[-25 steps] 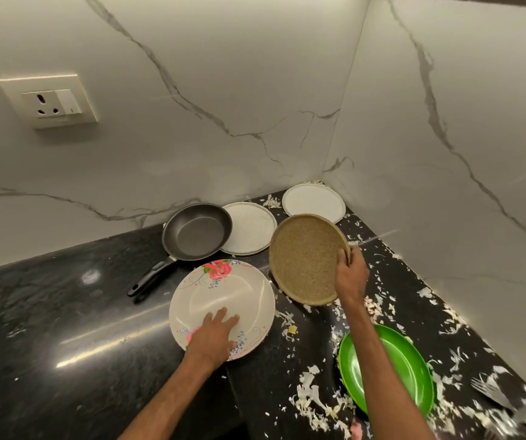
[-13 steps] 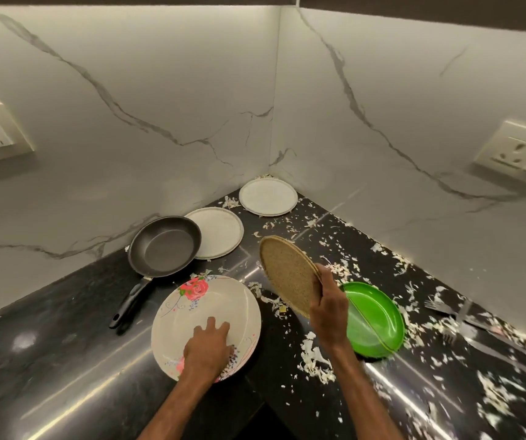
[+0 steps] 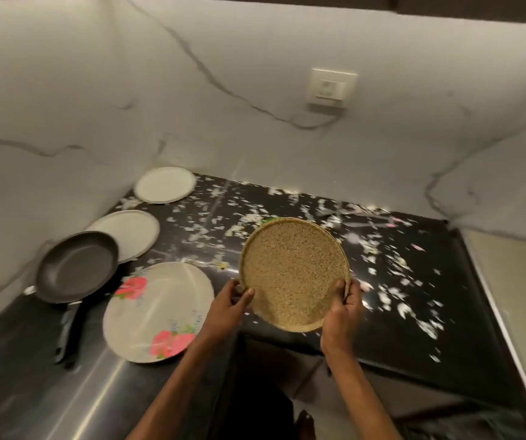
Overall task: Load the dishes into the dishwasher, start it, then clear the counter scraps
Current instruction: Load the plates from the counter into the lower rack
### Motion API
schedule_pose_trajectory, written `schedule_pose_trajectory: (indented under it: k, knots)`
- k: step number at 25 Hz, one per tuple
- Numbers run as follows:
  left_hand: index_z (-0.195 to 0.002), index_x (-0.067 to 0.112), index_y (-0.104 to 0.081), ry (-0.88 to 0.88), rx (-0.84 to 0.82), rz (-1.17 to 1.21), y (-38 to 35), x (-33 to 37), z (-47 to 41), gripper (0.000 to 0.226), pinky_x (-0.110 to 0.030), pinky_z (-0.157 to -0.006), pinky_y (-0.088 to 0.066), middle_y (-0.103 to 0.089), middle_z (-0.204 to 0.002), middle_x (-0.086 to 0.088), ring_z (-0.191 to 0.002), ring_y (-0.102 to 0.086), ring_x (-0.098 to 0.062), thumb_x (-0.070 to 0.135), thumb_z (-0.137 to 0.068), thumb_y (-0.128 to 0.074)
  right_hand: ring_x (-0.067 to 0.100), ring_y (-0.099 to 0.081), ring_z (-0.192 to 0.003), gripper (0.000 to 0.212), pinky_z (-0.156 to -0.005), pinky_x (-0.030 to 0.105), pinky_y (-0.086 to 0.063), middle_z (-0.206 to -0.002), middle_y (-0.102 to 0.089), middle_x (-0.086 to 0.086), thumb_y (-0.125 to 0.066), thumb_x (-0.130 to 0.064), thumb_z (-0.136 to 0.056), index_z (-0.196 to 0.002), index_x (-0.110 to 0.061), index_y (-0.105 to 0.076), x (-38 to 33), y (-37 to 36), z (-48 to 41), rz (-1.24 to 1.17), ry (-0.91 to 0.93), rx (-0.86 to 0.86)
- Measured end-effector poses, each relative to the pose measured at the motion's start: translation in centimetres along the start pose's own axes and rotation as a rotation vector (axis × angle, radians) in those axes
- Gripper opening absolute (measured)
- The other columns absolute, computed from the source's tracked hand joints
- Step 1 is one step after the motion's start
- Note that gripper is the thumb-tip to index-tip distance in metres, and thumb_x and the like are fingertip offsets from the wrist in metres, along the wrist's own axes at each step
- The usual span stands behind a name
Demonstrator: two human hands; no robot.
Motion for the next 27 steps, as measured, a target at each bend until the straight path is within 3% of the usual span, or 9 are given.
schedule_pose_trajectory:
  k: [3, 5, 8, 10, 13, 15, 18, 22, 27]
  knots:
    - [-0.109, 0.012, -0.064, -0.098, -0.177, 0.145, -6.7, 1.2, 1.9, 0.016, -0.028, -0.076, -0.056, -0.074, -0.097, -0.001, -0.088, -0.068, -0.014, 0.006, -0.095, -0.062, 0.005, -0.065, -0.089, 0.021, -0.079, 0.021, -0.054, -0.094, -0.073, -0.009, -0.049, -0.011, -0.103, -0.103, -0.023, -0.066, -0.5, 9.1, 2.2, -0.117, -0.136, 0.159]
    - [-0.111, 0.017, -0.064, -0.104, -0.332, 0.153, -10.6, 1.0, 3.5, 0.026, -0.025, -0.066, -0.058, -0.075, -0.097, -0.002, -0.084, -0.070, -0.012, -0.001, -0.093, -0.061, 0.006, -0.061, -0.084, 0.017, -0.080, 0.028, -0.051, -0.091, -0.070, -0.002, -0.051, -0.003, -0.100, -0.102, -0.015, -0.063, -1.2, 15.2, 4.1, -0.058, -0.158, 0.182]
    - [-0.101, 0.014, -0.067, -0.130, -0.514, 0.067, -17.1, -0.2, 5.7, 0.030, -0.020, -0.067, -0.056, -0.076, -0.090, -0.001, -0.082, -0.068, -0.009, -0.012, -0.086, -0.063, 0.013, -0.063, -0.095, 0.018, -0.086, 0.029, -0.050, -0.105, -0.069, 0.018, -0.057, -0.002, -0.095, -0.112, 0.001, -0.063, -1.3, 24.8, 8.2, 0.078, -0.189, 0.194]
    - [-0.097, 0.013, -0.068, -0.162, -0.589, -0.033, -21.6, -0.1, 7.2, 0.030, -0.019, -0.066, -0.055, -0.074, -0.086, -0.001, -0.077, -0.065, -0.007, -0.015, -0.086, -0.062, 0.010, -0.066, -0.098, 0.023, -0.089, 0.027, -0.052, -0.104, -0.074, 0.003, -0.064, -0.012, -0.093, -0.114, -0.005, -0.068, -0.5, 30.3, 11.3, 0.195, -0.243, 0.150]
    - [-0.095, 0.008, -0.066, -0.225, -0.704, -0.164, -29.5, 0.7, 10.1, 0.028, -0.022, -0.073, -0.050, -0.069, -0.084, -0.004, -0.080, -0.062, -0.015, -0.019, -0.085, -0.061, -0.009, -0.062, -0.079, 0.021, -0.076, 0.026, -0.049, -0.080, -0.071, -0.015, -0.065, -0.008, -0.094, -0.092, -0.027, -0.074, 1.8, 37.8, 15.1, 0.351, -0.322, 0.178]
    - [-0.100, 0.003, -0.064, -0.228, -0.751, -0.217, -35.2, 1.2, 12.7, 0.033, -0.033, -0.085, -0.050, -0.066, -0.098, -0.017, -0.093, -0.063, -0.027, -0.024, -0.084, -0.056, -0.011, -0.063, -0.090, 0.025, -0.082, 0.024, -0.048, -0.094, -0.073, -0.016, -0.065, -0.003, -0.093, -0.103, -0.024, -0.074, 2.7, 42.4, 16.7, 0.404, -0.324, 0.247]
    - [-0.123, -0.006, -0.053, 0.046, -0.731, -0.089, -43.3, 1.2, 16.8, 0.034, -0.030, -0.078, -0.057, -0.060, -0.118, -0.024, -0.096, -0.063, -0.030, -0.019, -0.092, -0.046, 0.006, -0.062, -0.118, 0.043, -0.101, 0.028, -0.048, -0.122, -0.069, -0.013, -0.064, 0.007, -0.091, -0.117, -0.025, -0.073, 4.5, 49.5, 18.2, 0.510, -0.260, 0.391]
    - [-0.116, 0.006, -0.060, 0.606, -0.797, -0.049, -51.5, -0.8, 21.5, 0.037, -0.040, -0.064, -0.060, -0.071, -0.109, -0.019, -0.090, -0.070, -0.032, 0.034, -0.106, -0.037, -0.001, -0.053, -0.125, 0.052, -0.108, 0.025, -0.041, -0.135, -0.060, -0.014, -0.062, 0.000, -0.091, -0.123, -0.041, -0.067, 6.9, 55.4, 19.5, 0.679, -0.255, 0.488]
    - [-0.123, -0.008, -0.058, 0.717, -0.827, -0.380, -60.0, -6.7, 21.8, 0.035, -0.038, -0.059, -0.057, -0.069, -0.106, -0.023, -0.092, -0.067, -0.033, 0.007, -0.092, -0.063, -0.001, -0.048, -0.128, 0.041, -0.107, 0.009, -0.033, -0.142, -0.051, -0.015, -0.053, -0.014, -0.098, -0.131, -0.038, -0.062, 11.4, 57.1, 19.4, 0.627, -0.262, 0.505]
Point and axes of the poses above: each hand's wrist, its own z-axis away from the middle knuckle, its own y-axis out of the back of the hand, x = y × z, the point moved 1 cm from there along -z, towards the middle knuckle
